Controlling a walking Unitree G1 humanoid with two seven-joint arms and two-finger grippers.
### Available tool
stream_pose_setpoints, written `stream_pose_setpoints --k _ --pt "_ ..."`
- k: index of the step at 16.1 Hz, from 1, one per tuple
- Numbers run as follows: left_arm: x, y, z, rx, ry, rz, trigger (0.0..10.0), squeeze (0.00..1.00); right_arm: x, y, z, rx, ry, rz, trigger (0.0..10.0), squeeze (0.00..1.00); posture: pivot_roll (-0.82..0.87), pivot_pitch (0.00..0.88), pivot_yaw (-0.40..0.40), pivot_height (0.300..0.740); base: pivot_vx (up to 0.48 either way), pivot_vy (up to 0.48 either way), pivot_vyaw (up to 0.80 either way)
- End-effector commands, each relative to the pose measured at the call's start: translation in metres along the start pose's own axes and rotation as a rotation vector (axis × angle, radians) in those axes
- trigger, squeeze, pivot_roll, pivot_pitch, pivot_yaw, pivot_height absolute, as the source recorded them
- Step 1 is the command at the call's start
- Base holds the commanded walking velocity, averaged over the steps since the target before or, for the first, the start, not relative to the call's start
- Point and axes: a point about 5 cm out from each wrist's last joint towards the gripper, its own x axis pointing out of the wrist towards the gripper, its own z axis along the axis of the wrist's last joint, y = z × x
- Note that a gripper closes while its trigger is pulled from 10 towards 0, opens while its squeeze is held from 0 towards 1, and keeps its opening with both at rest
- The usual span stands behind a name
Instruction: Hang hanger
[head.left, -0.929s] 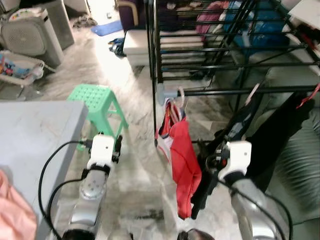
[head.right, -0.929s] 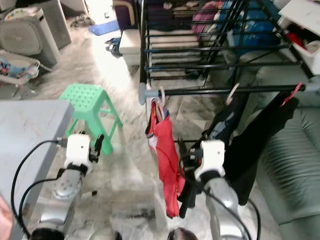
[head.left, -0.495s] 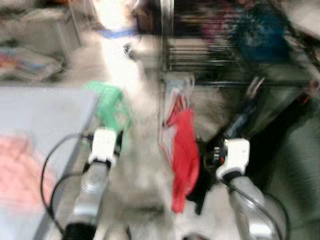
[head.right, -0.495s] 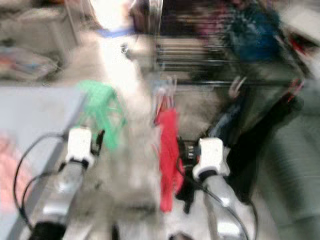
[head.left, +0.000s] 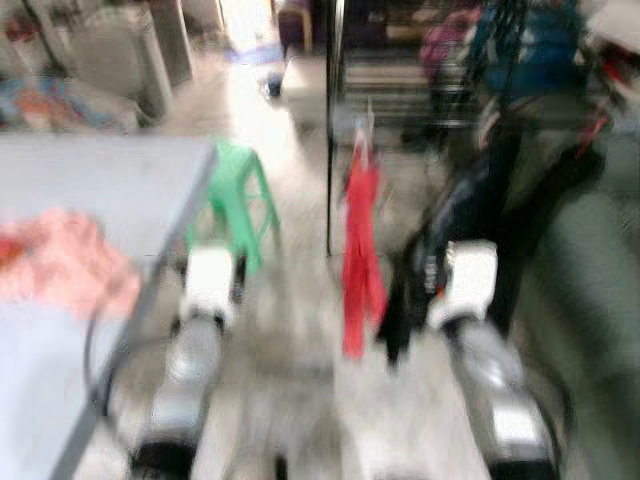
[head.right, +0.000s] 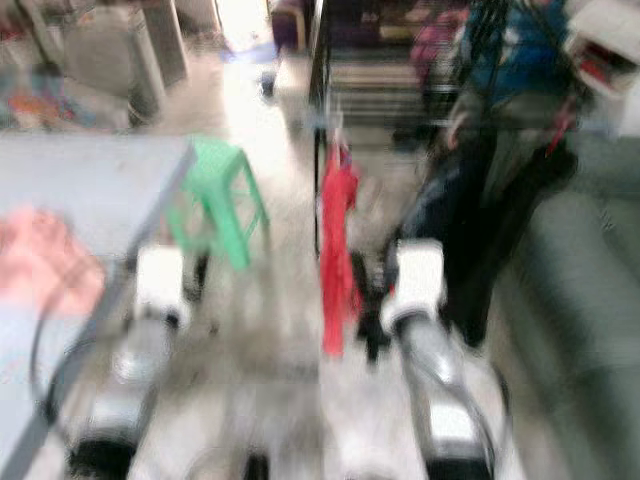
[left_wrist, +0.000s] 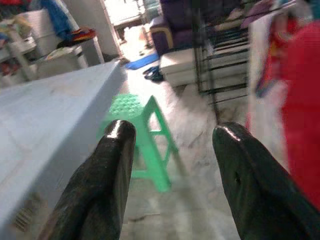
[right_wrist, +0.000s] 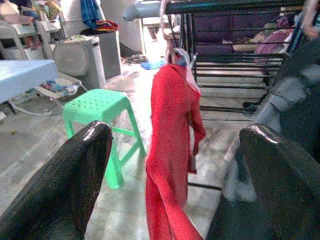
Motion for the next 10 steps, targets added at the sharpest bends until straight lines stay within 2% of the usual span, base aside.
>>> stream_pose_setpoints --k 1,3,8,10 --pt "0.002 0.005 0.007 0.005 -0.026 0.010 10.0 0.00 0.002 -0.002 0.002 0.013 -0.001 -0.010 10.0 0.00 -0.03 0.000 0.026 0.740 0.000 0.000 0.00" --pt "0.002 0.003 0.009 0.004 -0.031 -0.003 10.0 0.00 0.004 -0.001 0.005 0.021 -0.008 -0.004 10.0 0.00 -0.03 0.000 0.021 0.740 0.000 0.000 0.00" --pt "-0.002 -0.007 0.004 0.003 -0.011 -0.037 10.0 0.00 -0.004 0.006 -0.006 0.022 0.013 0.004 10.0 0.00 -0.03 0.000 0.016 0.740 0.000 0.000 0.00" --pt "-0.002 -0.010 0.002 -0.006 0.000 -0.046 10.0 0.00 -0.007 0.002 -0.008 0.017 0.021 -0.012 10.0 0.00 -0.03 0.000 0.013 0.740 0.000 0.000 0.63"
